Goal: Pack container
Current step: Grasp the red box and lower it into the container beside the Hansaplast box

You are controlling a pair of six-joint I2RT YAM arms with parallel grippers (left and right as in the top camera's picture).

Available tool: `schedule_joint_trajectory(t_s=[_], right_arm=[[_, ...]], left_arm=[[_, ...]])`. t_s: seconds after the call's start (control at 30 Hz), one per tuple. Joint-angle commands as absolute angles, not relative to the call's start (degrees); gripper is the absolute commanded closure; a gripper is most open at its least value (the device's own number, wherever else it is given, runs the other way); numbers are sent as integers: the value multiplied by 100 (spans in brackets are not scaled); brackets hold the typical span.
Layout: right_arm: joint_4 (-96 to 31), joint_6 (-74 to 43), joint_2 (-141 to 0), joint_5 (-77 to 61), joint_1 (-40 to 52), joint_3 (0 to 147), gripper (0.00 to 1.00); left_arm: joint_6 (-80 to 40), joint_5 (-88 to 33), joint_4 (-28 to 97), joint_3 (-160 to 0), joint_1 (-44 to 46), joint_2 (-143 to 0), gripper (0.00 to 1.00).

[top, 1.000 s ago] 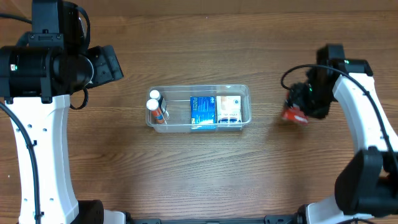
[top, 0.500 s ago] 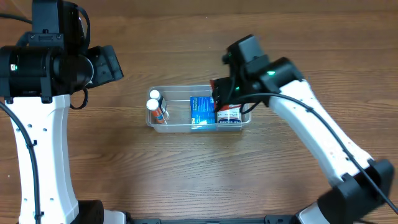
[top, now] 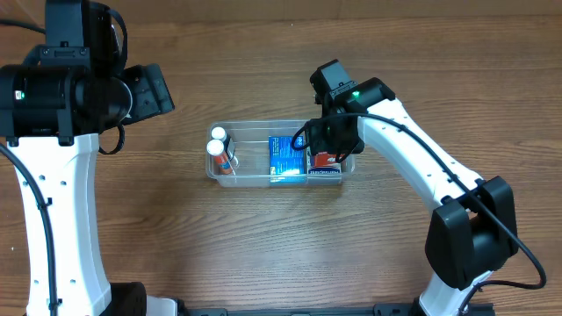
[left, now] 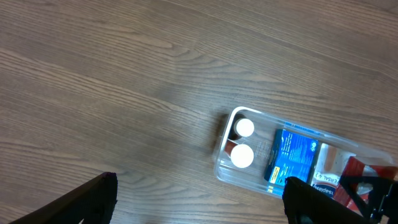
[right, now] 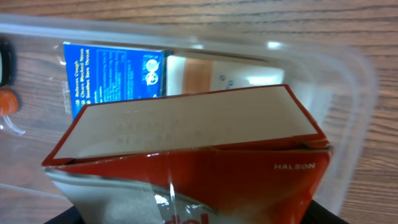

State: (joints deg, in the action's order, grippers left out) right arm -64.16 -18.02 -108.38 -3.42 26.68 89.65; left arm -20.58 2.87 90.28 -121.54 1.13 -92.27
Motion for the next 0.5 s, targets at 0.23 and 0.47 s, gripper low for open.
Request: schedule_joint_trajectory(t_s=[0.23, 0.47], right_arm=[[-6458, -1848, -10781, -263, 2655, 8993, 8], [-6370, -1839, -10781, -255, 2655, 8997, 9]], left_arm=[[-1927, 360, 9019, -12223, 115, -9225, 13], [-1925, 360, 9021, -12223, 115, -9225, 13]])
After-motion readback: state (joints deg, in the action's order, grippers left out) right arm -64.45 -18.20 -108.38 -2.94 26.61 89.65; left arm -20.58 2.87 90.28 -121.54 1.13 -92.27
